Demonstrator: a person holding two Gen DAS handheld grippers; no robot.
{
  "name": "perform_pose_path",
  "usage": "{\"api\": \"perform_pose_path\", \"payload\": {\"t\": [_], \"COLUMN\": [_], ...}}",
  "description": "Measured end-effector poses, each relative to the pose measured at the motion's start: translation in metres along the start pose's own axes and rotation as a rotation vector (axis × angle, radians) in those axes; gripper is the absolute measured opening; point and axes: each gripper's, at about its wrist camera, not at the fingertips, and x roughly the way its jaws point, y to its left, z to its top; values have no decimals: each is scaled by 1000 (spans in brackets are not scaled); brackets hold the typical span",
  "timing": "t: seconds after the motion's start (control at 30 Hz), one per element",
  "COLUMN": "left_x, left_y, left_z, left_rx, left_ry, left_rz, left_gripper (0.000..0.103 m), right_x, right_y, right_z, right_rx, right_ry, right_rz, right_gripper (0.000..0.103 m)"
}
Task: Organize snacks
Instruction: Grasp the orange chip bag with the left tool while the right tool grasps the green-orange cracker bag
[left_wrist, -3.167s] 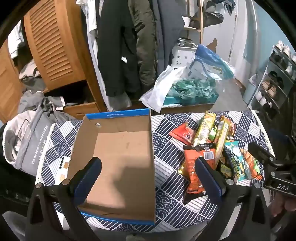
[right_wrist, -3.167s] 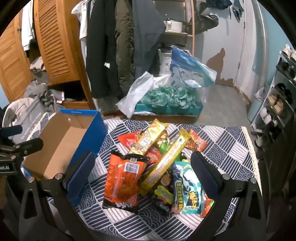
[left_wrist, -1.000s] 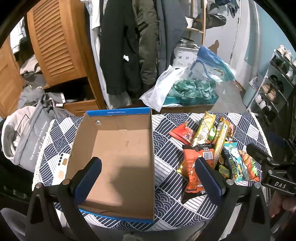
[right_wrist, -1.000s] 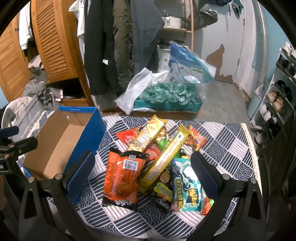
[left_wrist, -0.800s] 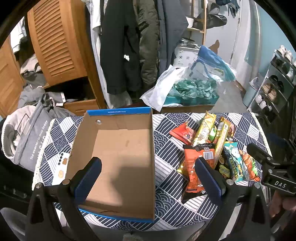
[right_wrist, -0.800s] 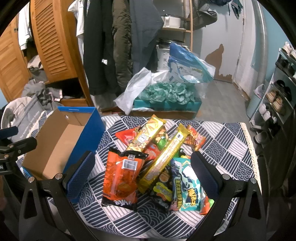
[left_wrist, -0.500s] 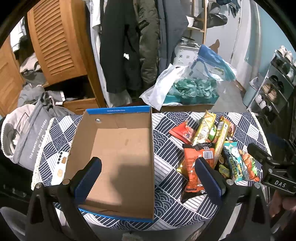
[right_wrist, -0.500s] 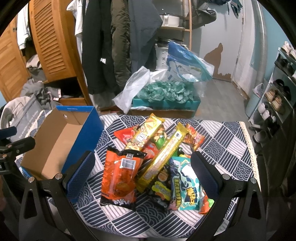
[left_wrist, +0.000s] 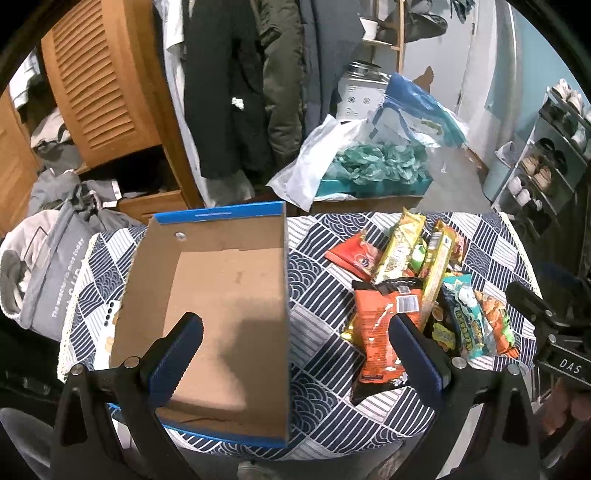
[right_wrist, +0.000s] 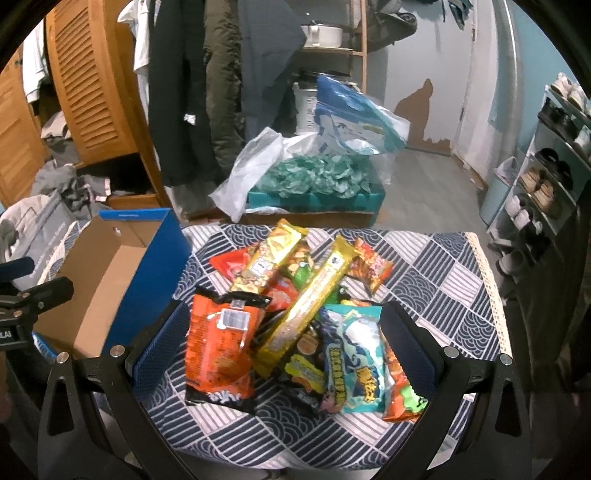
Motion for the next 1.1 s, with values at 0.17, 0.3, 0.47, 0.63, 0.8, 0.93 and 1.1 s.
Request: {"api": "perform_pose_path", "payload": {"t": [0.17, 0.3, 0.47, 0.63, 0.8, 0.93, 1.1], "left_x": [6, 21, 38, 60, 81, 104, 127], "left_y": [-15, -25, -36, -50, -67, -79, -87], "left_z": [3, 1, -1, -4, -8, -12, -15], "left_rx": [16, 24, 32, 41, 53, 58, 45], "left_ry": [8, 53, 93, 153, 211, 269, 298], "left_rz": [-11, -17, -20, -30, -33, -19, 5], "left_gripper": [102, 102, 102, 102, 102, 102, 102], "right_x": [2, 7, 15, 28, 55, 78, 108], "right_y": [-20, -41, -71, -96, -126, -139, -143], "right_z": [-3, -6, -12, -18, -26, -37, -52], "right_rx": [33, 63, 114, 143, 170, 188, 153], "right_ry": [8, 33, 64, 101, 176, 244, 336], "right_rz": [-30, -58, -104, -142, -184, -197, -204], "right_gripper": [101, 101, 101, 101, 101, 101, 101]}}
